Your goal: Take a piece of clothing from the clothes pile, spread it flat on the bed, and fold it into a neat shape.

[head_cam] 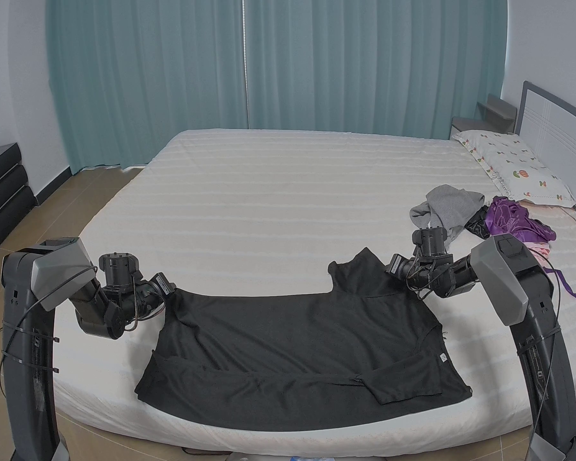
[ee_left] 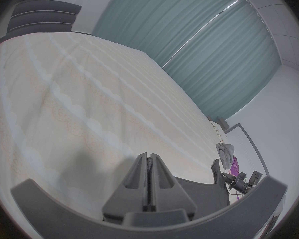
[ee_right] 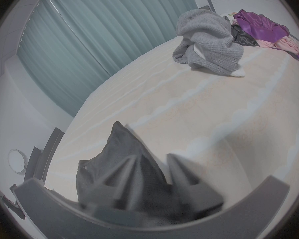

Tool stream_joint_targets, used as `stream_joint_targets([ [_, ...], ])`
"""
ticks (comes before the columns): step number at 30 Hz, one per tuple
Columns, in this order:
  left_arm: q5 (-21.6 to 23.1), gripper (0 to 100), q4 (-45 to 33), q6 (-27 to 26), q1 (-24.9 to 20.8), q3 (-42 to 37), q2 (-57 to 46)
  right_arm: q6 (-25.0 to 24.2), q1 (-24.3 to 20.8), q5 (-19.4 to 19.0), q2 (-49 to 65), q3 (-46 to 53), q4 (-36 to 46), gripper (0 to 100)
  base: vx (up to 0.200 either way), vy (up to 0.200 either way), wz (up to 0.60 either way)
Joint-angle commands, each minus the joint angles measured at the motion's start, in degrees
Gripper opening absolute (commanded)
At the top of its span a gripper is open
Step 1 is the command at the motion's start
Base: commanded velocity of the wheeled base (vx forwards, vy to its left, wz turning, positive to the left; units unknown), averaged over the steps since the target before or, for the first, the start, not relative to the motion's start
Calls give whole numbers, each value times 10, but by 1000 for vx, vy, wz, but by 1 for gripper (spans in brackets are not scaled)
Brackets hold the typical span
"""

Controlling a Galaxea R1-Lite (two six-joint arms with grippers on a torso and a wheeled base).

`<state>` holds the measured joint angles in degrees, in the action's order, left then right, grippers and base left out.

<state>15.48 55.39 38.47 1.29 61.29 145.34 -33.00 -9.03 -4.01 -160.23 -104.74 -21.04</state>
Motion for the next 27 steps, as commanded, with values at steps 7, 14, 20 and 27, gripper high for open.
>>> stream_joint_targets([
  [7, 0, 0, -1, -2, -1, 1, -1, -13, 13, 14, 34, 24, -8, 0, 0, 0, 0],
  [14, -19, 0, 1, -18, -4, 2, -5, -38, 24, 13, 83, 101, -76, 0, 0, 0, 0],
  [20, -52, 0, 0, -35, -5, -1, -8, -37, 21, 14, 82, 147, -151, 0, 0, 0, 0],
  [27, -47, 0, -7, -35, -11, 1, -6, -37, 23, 15, 79, 149, -147, 0, 0, 0, 0],
])
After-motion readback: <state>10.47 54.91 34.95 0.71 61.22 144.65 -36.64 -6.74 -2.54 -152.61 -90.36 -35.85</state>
